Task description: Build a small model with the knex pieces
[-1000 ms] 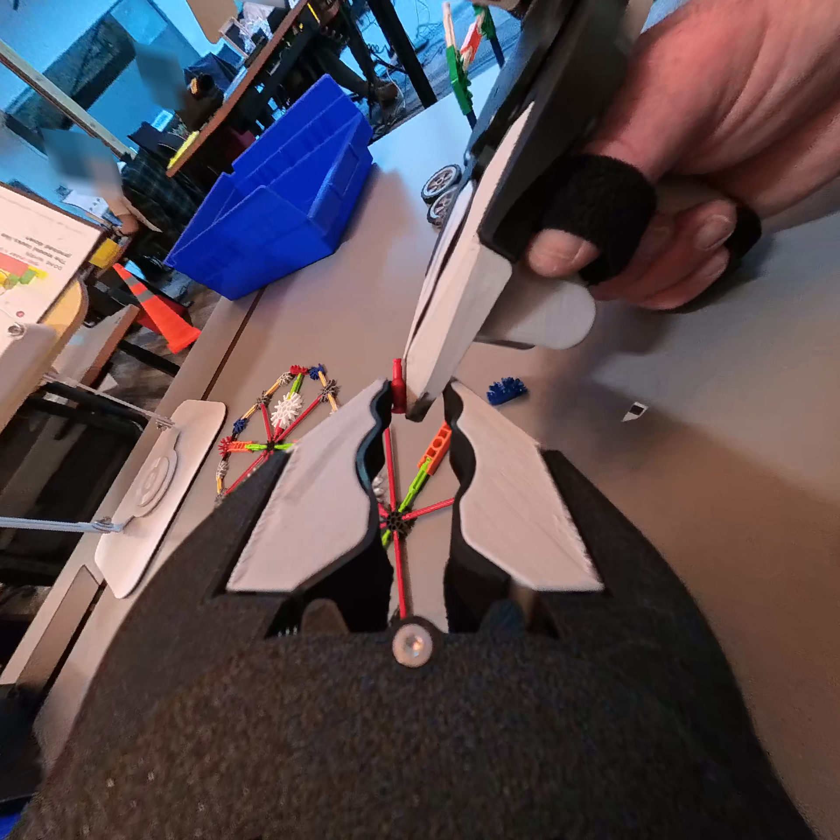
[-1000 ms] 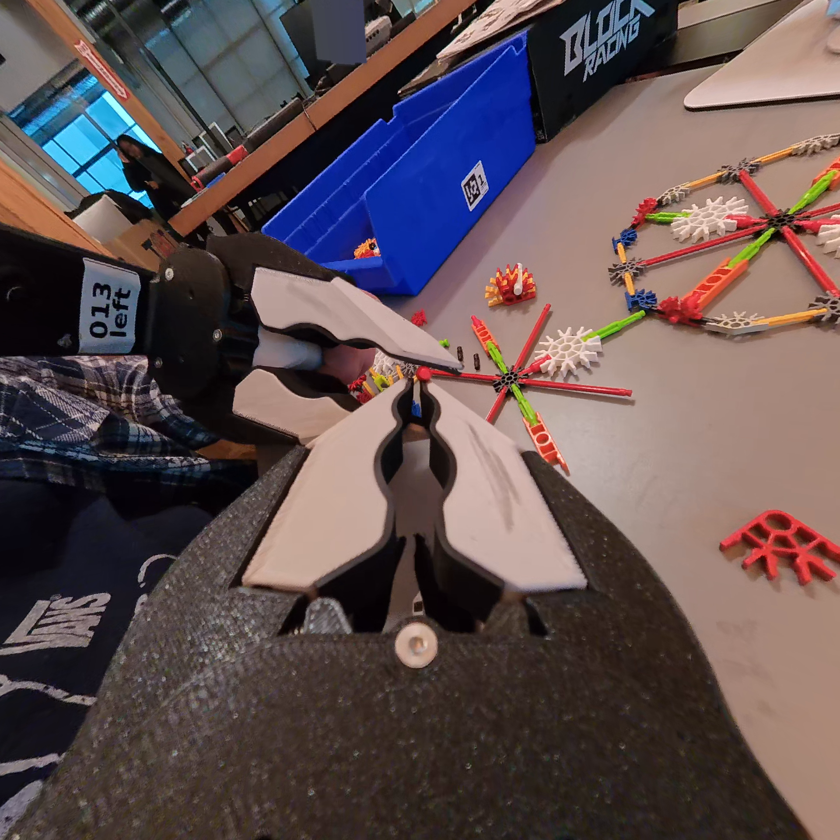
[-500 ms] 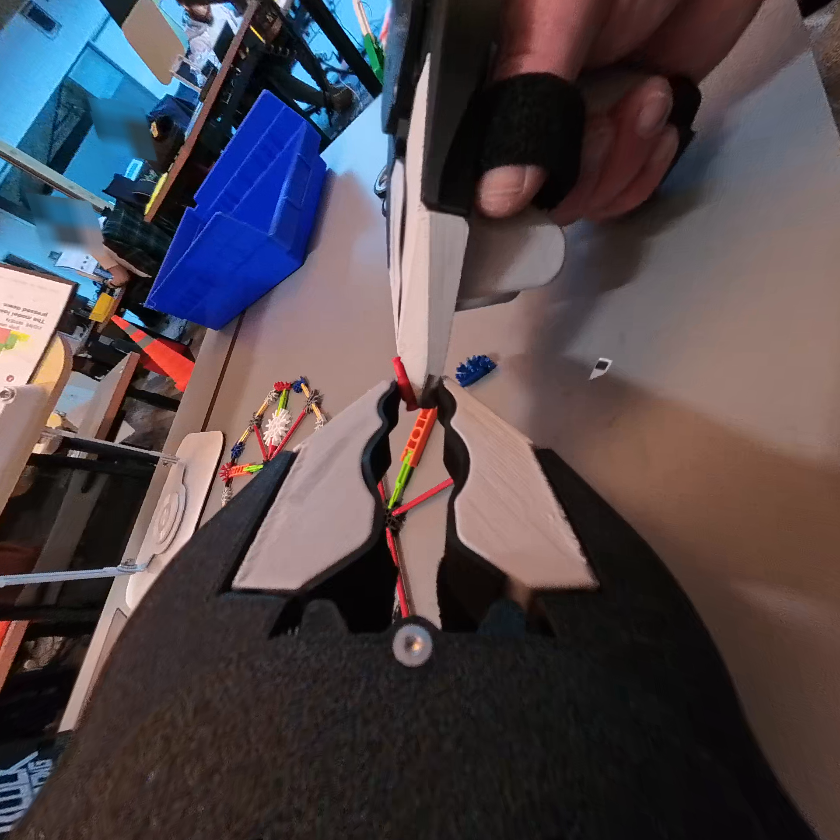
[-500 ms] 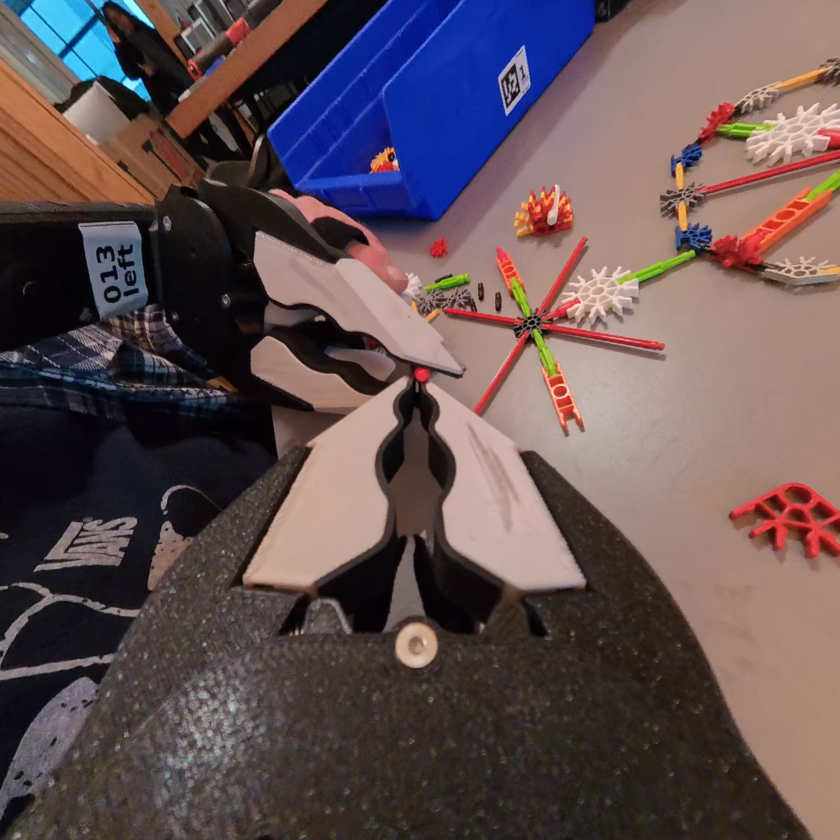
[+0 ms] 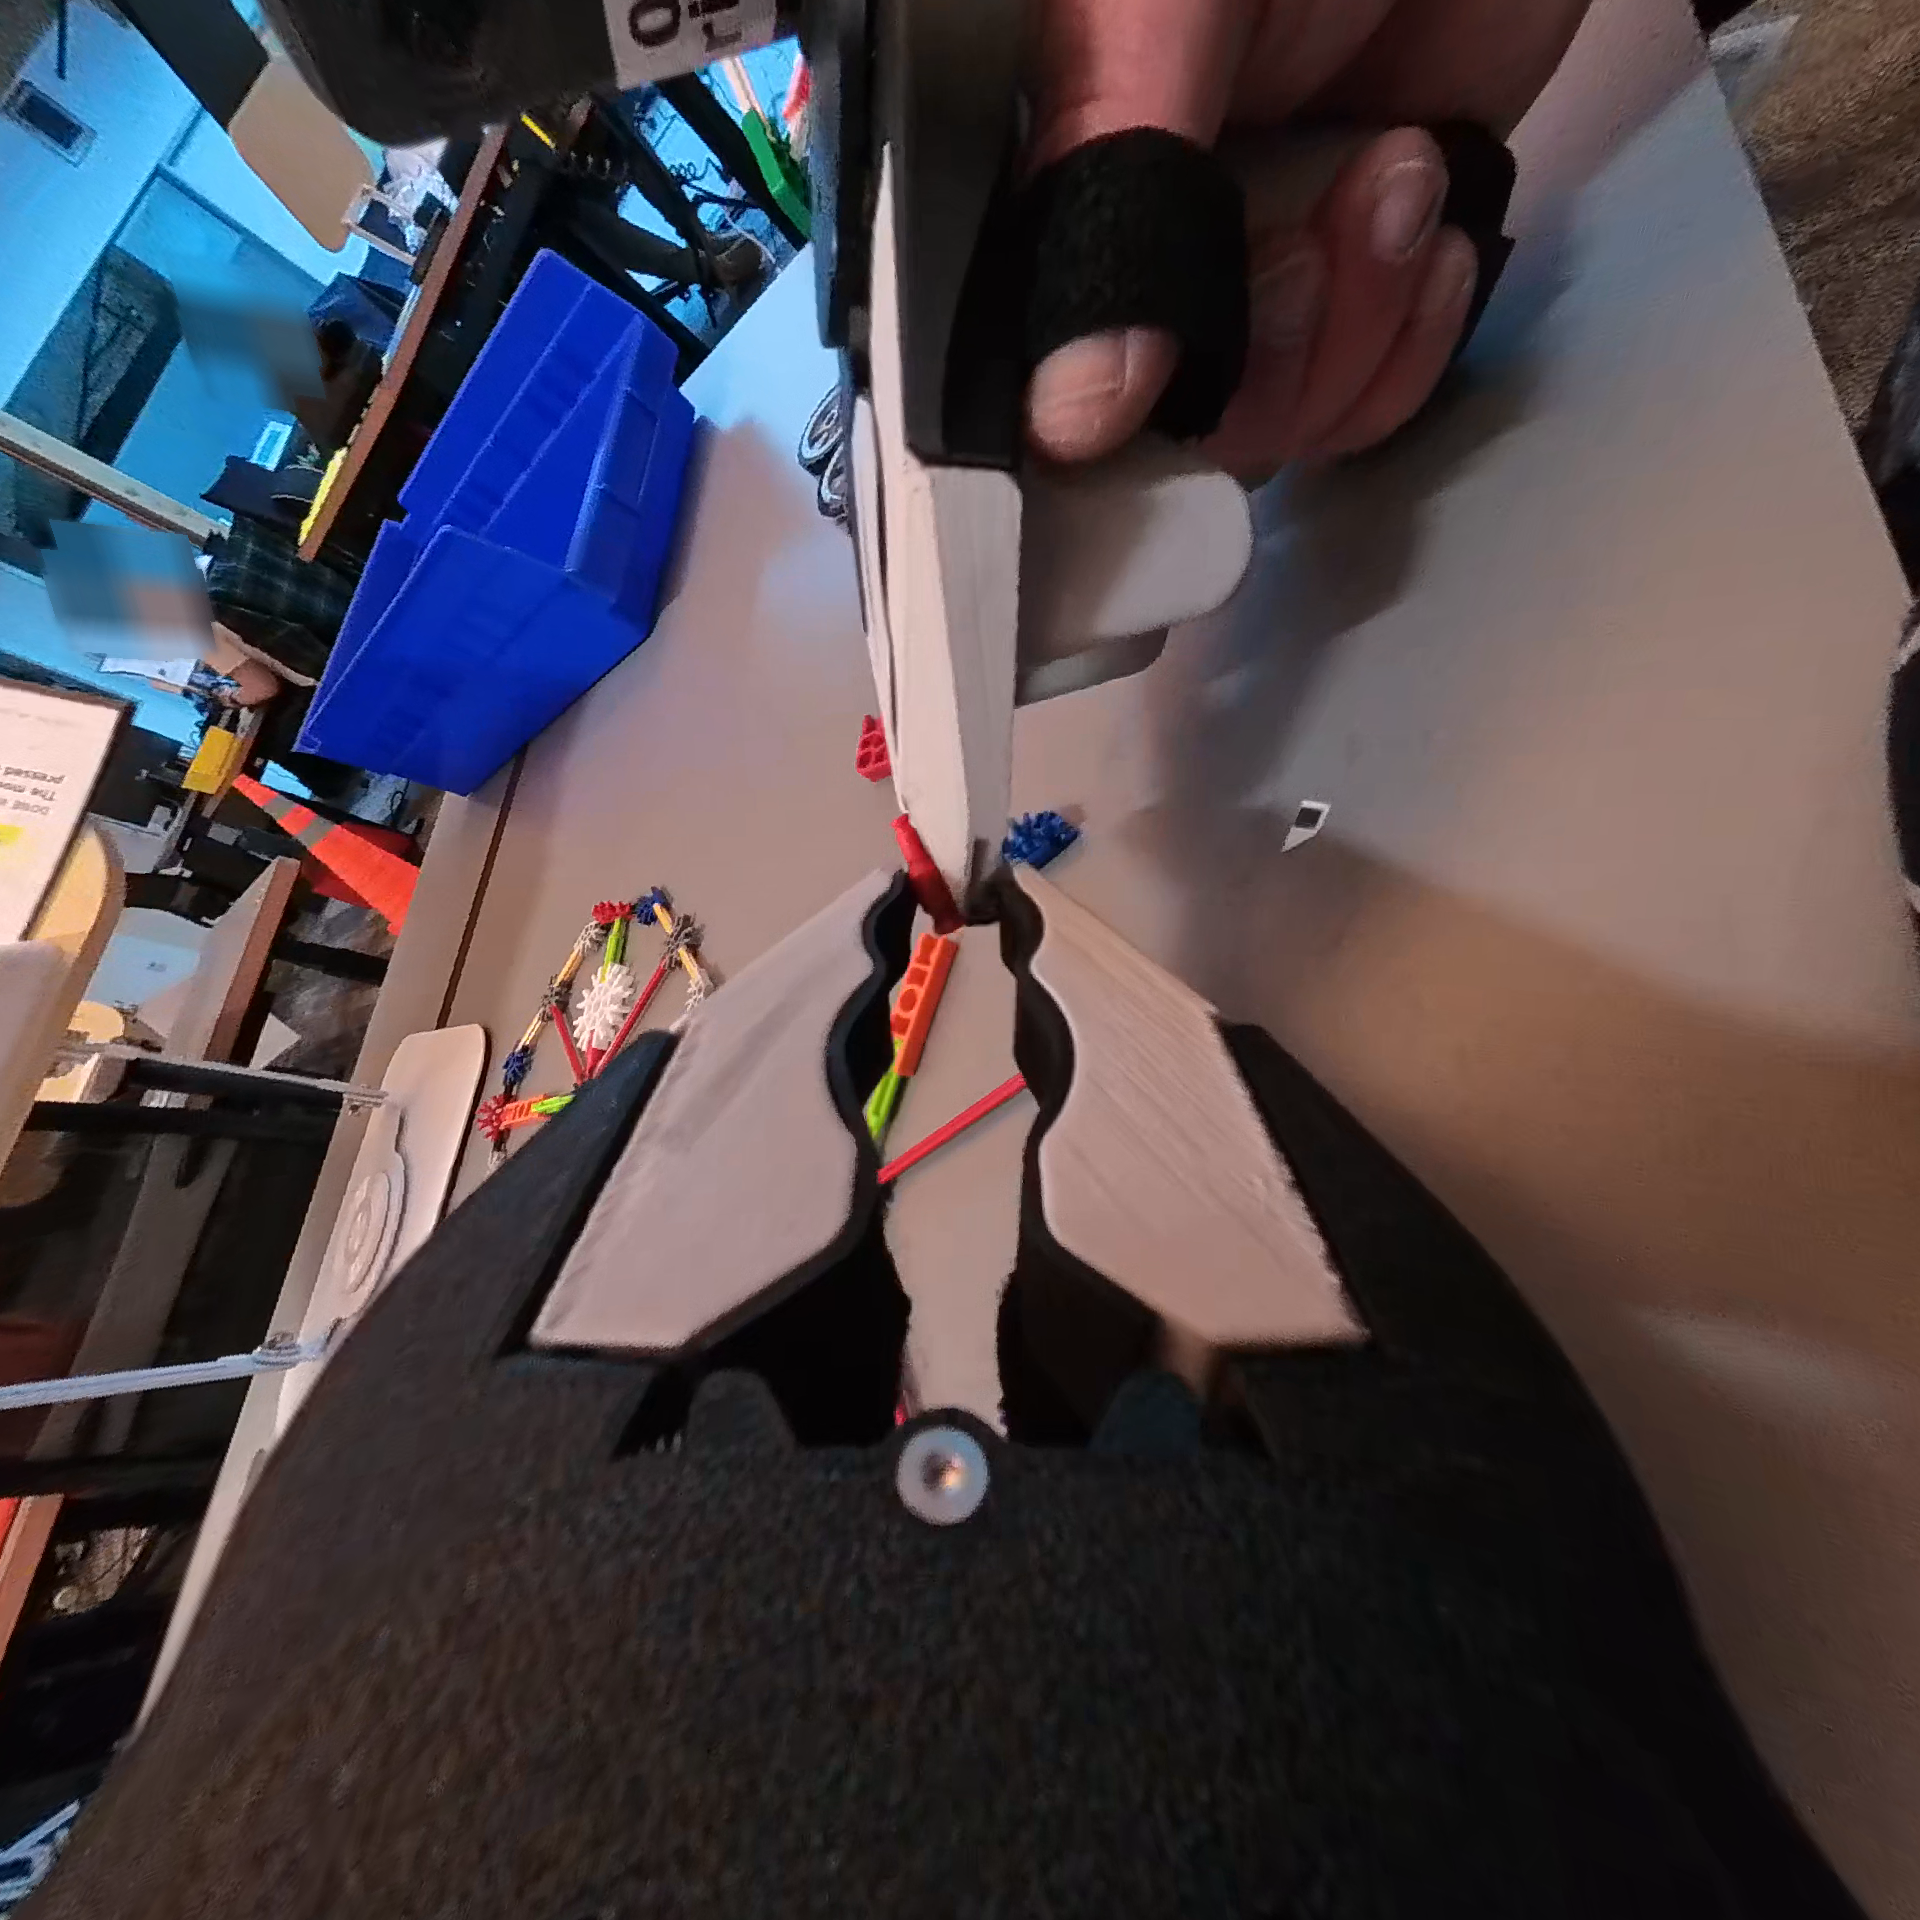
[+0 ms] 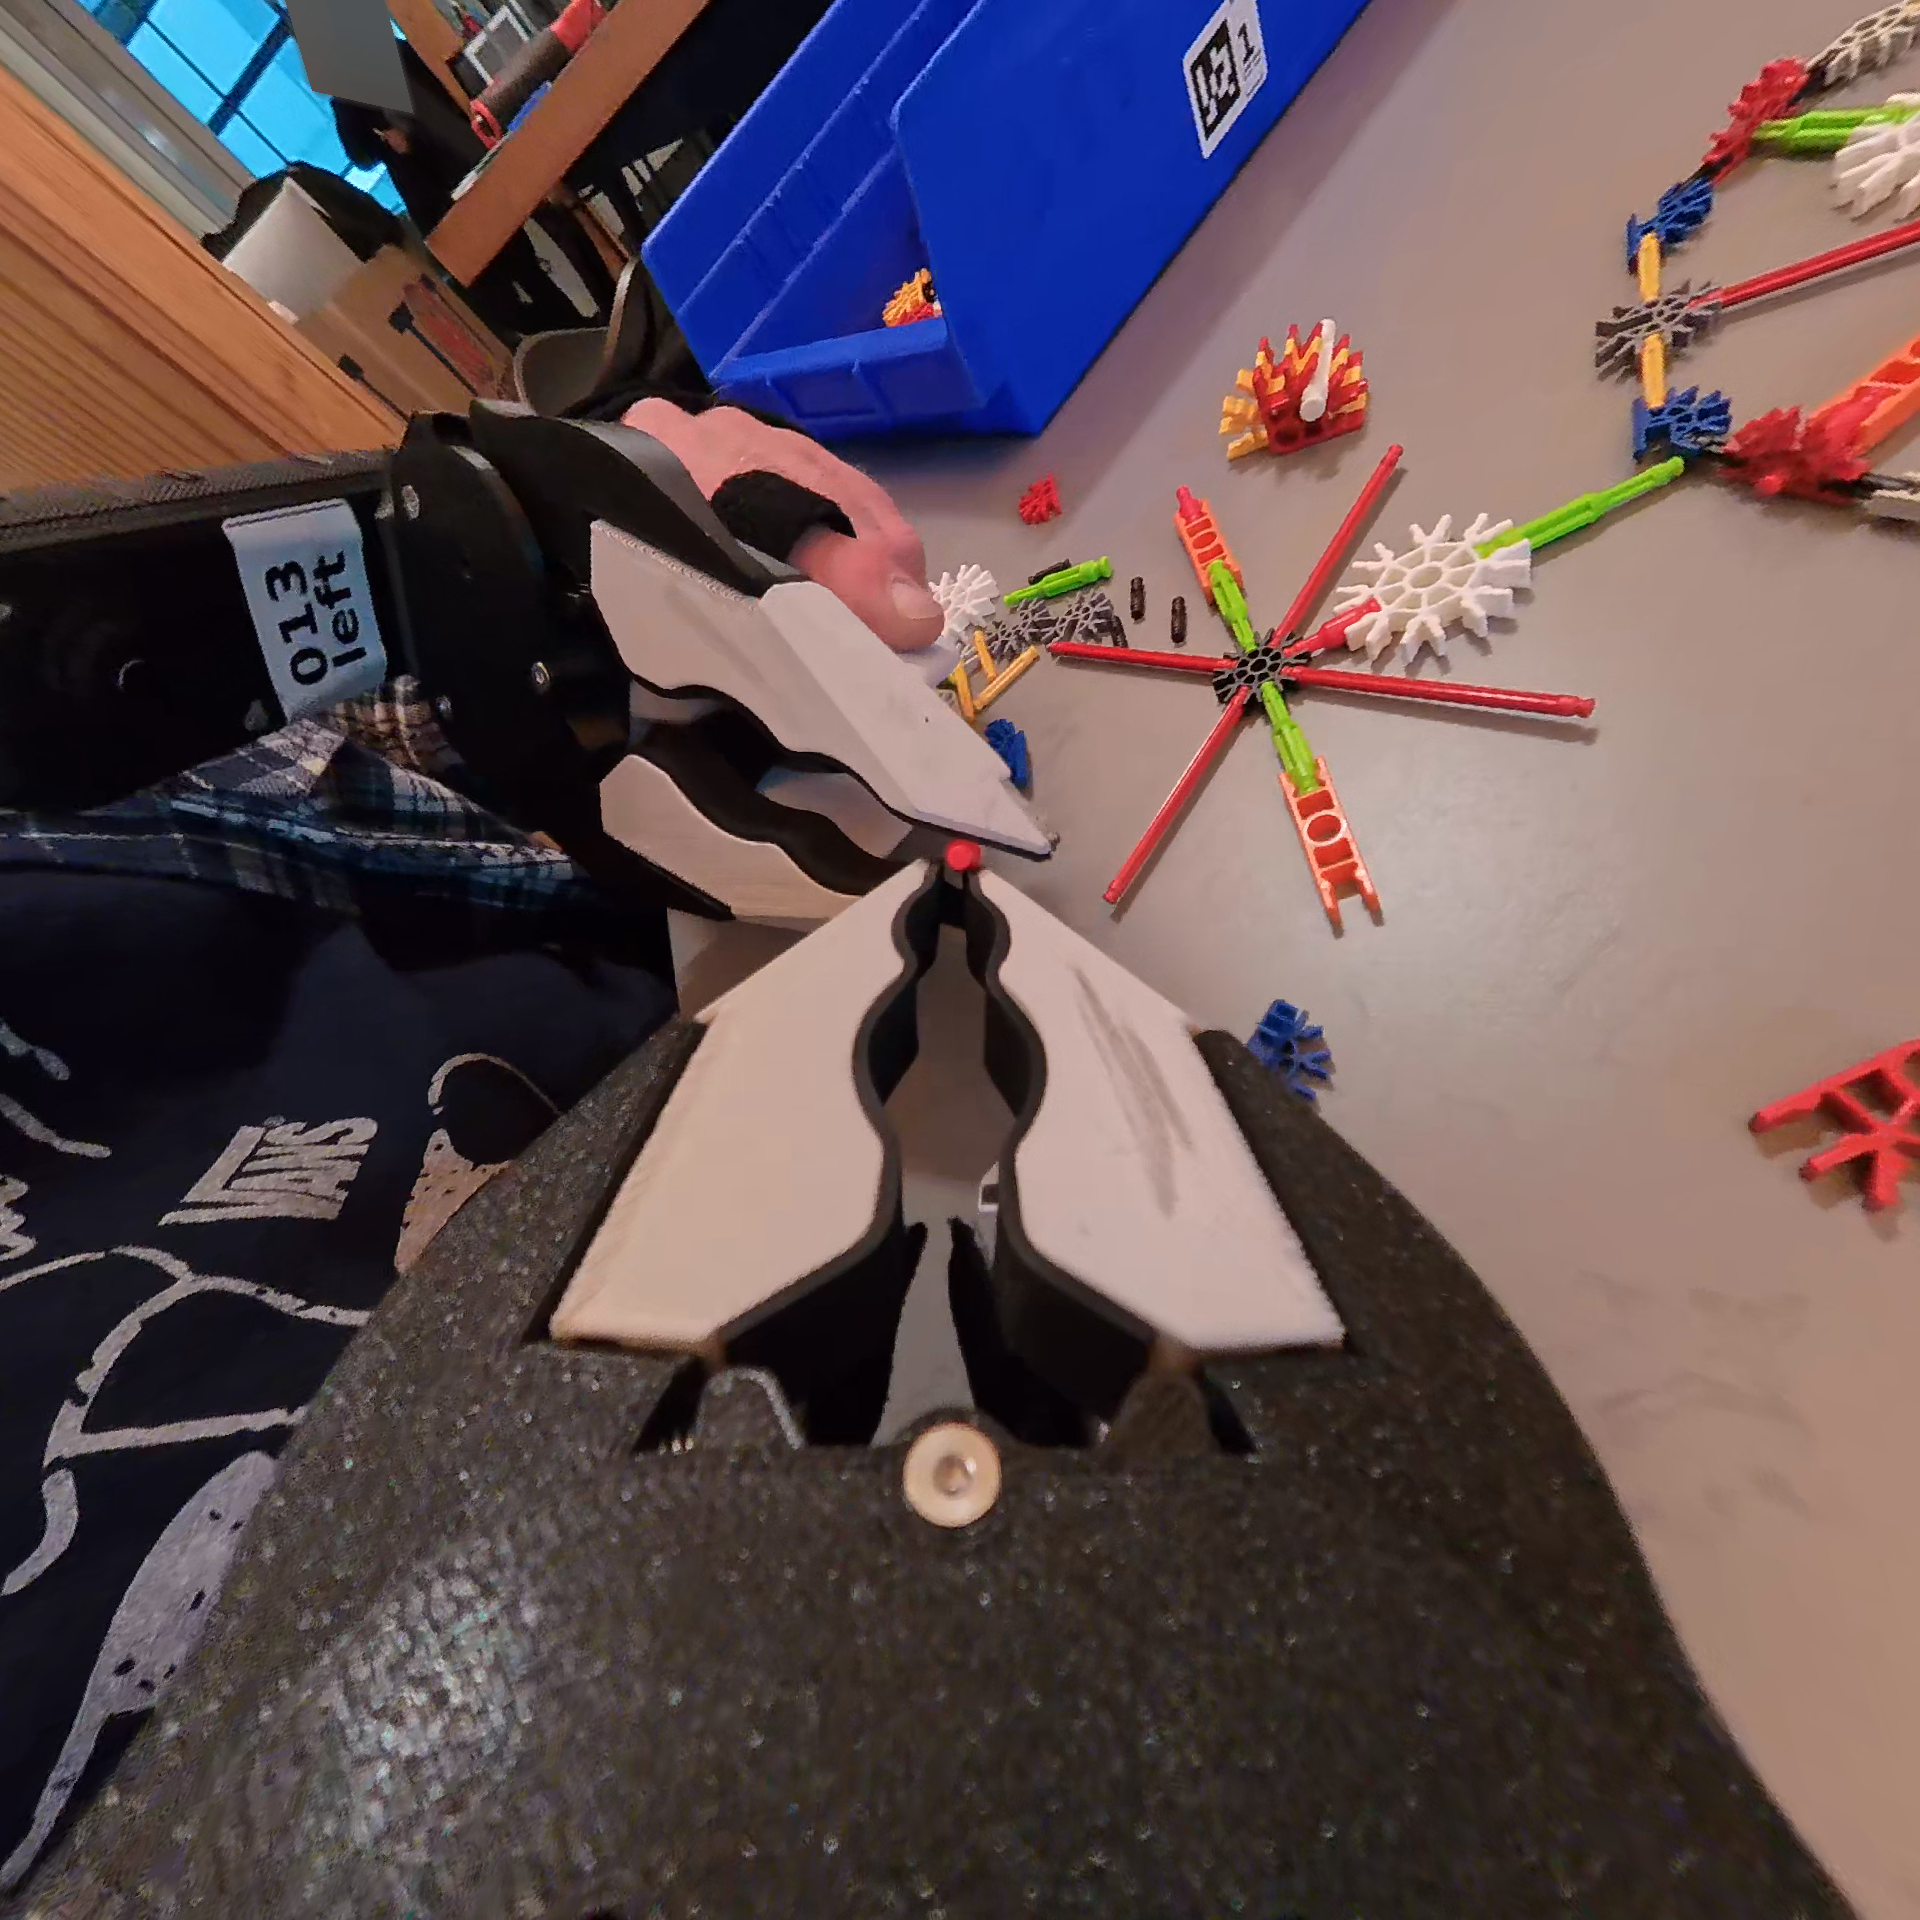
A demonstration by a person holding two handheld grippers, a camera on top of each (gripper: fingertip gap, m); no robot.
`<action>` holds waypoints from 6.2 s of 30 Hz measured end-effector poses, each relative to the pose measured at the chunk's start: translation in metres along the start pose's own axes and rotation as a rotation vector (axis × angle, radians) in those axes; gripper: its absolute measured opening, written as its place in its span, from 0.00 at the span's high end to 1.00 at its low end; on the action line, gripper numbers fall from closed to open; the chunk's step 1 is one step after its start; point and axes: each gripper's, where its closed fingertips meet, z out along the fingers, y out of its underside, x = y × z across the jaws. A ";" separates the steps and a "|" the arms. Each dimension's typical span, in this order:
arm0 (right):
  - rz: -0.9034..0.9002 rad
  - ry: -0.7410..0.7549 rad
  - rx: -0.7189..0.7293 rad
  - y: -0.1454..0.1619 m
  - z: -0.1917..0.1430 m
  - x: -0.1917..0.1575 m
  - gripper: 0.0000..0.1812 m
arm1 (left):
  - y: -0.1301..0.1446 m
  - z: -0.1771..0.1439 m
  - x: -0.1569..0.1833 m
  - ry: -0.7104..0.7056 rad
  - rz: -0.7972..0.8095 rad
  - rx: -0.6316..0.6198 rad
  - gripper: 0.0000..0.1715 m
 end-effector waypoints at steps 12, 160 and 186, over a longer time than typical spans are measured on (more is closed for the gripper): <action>0.014 -0.039 0.015 -0.003 -0.006 0.001 0.97 | -0.002 -0.002 0.003 0.059 -0.054 0.041 0.94; -0.628 0.382 -0.461 -0.004 0.008 0.079 1.00 | 0.076 0.009 -0.024 0.177 -0.327 -0.269 0.84; -0.662 0.320 -0.698 -0.005 0.030 0.070 1.00 | 0.076 0.010 -0.021 0.200 -0.372 -0.261 0.87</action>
